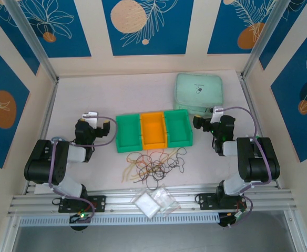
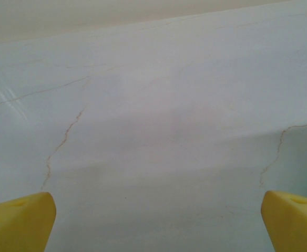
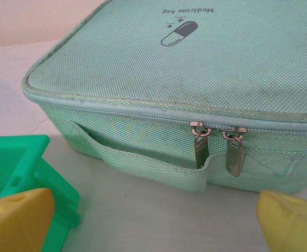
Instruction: Untangle the cables
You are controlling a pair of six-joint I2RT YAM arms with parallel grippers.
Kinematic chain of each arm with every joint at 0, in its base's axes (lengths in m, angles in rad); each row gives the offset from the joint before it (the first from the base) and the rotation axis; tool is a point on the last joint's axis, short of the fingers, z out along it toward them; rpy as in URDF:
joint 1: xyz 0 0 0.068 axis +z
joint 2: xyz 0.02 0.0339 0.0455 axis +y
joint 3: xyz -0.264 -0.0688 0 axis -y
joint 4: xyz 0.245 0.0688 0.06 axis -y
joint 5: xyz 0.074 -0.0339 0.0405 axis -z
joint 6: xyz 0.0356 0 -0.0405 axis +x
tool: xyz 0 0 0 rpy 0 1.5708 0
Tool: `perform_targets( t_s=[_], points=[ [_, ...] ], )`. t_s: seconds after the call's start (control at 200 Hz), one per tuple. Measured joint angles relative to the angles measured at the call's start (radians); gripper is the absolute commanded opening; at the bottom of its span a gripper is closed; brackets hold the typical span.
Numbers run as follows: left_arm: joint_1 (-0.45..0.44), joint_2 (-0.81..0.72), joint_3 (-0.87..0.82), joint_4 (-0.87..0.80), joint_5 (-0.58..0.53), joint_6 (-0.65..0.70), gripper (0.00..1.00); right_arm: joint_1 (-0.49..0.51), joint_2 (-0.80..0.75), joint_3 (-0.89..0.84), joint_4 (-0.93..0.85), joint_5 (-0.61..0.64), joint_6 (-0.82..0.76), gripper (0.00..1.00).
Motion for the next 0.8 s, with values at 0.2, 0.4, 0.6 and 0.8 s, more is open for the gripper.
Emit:
perform_targets(
  t_s=[0.2, 0.4, 0.6, 0.8],
  points=[
    [0.0, -0.004, 0.0, -0.013, -0.042, -0.005, 1.0, -0.004, -0.048, 0.008, -0.095, 0.005, 0.006, 0.82],
    [0.0, -0.179, 0.082, -0.274, -0.107, -0.017, 1.0, 0.023, -0.303, 0.129, -0.423, 0.016, 0.047, 0.8],
    [-0.029, -0.485, 0.245, -0.591, -0.097, -0.101, 1.0, 0.182, -0.444, 0.355, -0.837, -0.011, 0.124, 0.79],
    [-0.063, -0.676, 0.281, -0.856, 0.033, -0.243, 1.0, 0.461, -0.444, 0.5, -1.274, 0.001, 0.163, 0.6]
  ],
)
